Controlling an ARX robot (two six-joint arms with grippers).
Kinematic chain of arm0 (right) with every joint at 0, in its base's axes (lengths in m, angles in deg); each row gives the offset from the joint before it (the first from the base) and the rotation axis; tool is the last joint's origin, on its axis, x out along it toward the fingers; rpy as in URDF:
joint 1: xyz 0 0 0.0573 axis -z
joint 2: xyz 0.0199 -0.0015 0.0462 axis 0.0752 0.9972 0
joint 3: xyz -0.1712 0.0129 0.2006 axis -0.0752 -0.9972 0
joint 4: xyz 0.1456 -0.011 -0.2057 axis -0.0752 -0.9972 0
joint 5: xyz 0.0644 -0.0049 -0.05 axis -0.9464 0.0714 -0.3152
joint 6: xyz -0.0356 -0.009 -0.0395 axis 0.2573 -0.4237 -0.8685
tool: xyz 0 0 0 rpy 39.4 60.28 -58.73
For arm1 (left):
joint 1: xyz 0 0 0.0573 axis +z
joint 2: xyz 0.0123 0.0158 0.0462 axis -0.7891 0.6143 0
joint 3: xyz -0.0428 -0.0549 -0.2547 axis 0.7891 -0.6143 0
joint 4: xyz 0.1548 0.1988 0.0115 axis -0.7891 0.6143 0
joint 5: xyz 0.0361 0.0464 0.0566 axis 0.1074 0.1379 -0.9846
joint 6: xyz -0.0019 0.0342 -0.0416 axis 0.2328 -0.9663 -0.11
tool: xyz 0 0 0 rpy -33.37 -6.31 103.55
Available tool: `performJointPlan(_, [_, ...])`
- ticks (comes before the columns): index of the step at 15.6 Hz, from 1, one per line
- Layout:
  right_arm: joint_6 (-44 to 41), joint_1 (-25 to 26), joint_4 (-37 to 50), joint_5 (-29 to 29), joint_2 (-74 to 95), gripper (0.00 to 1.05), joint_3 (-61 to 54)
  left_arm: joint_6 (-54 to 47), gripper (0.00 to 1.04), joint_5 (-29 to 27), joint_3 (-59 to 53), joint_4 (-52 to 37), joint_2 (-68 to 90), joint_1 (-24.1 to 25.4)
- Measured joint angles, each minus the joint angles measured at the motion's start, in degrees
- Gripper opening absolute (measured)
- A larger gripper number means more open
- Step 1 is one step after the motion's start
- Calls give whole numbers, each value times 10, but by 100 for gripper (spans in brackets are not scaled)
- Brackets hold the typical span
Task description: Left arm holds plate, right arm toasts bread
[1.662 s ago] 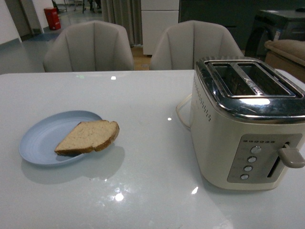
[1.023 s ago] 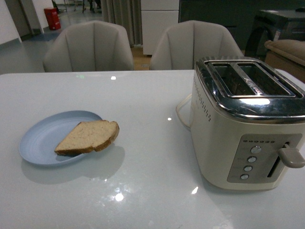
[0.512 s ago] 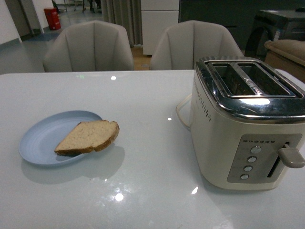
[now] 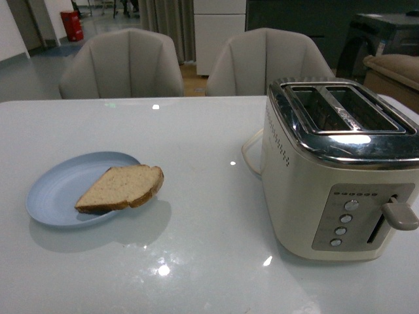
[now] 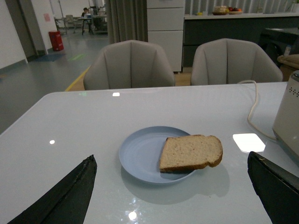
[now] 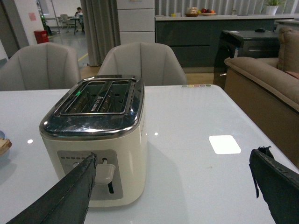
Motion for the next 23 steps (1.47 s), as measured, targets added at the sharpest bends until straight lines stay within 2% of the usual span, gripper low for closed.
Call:
performJointPlan(1, [0,0,0,0,0,98,0,1,98,1,0,2,0,0])
performJointPlan(2, [0,0,0,0,0,98,0,33,98,28,20,65,25,10])
performJointPlan(3, [0,0,0,0,0,98,0,68,98,34,37,70,57,9])
performJointPlan(5, [0,0,0,0,0,98,0,102,98,50,68,21,73,9])
performJointPlan(7, [0,0,0,0,0,98,0,96,98,78,71,-113,213,31])
performJointPlan(9, [0,0,0,0,0,98,0,58,98,90,86,-298,425,37])
performJointPlan(11, [0,0,0,0,0,98,0,9,98,103,185,-456,670,38])
performJointPlan(12, [0,0,0,0,0,98,0,-1,98,105,238,-479,765,40])
performJointPlan(16, [0,0,0,0,0,98,0,-45,98,90,436,-407,1083,44])
performJointPlan(19, [0,0,0,0,0,98,0,-40,98,98,540,-351,1182,70])
performJointPlan(23, [0,0,0,0,0,98,0,-12,98,108,575,-336,1245,105])
